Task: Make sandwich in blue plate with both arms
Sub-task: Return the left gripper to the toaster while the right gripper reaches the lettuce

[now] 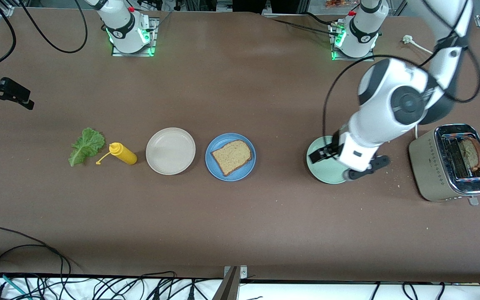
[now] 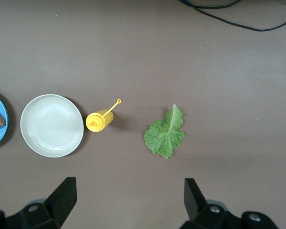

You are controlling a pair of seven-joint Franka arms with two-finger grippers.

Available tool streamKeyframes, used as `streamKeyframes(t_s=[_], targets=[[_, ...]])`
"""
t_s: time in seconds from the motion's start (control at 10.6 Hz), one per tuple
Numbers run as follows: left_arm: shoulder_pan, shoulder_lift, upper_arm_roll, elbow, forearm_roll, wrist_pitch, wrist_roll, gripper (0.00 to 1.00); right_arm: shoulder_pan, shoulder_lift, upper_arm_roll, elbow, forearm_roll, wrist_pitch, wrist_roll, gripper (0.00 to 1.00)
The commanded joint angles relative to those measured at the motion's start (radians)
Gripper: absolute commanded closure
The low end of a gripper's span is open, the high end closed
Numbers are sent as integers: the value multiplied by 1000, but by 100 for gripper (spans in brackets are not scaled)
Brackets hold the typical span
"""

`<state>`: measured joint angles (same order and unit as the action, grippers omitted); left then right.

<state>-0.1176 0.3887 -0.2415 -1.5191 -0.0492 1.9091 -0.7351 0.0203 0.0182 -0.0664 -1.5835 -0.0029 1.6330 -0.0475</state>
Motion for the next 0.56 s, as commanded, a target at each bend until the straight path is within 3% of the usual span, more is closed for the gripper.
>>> streamKeyframes(t_s=[0.0,0.19,0.47], targets=[[107,-47,-5,89,66,-187,246,0,1,23,2,-4,0,-42,-5,0],[144,-47,-5,152,138,-268,366,0,-16,86,-15,-12,-2,-44,4,0],[216,-47,-5,162,144,-320,520,0,-22,164,-52,-74,-9,49,81,0]])
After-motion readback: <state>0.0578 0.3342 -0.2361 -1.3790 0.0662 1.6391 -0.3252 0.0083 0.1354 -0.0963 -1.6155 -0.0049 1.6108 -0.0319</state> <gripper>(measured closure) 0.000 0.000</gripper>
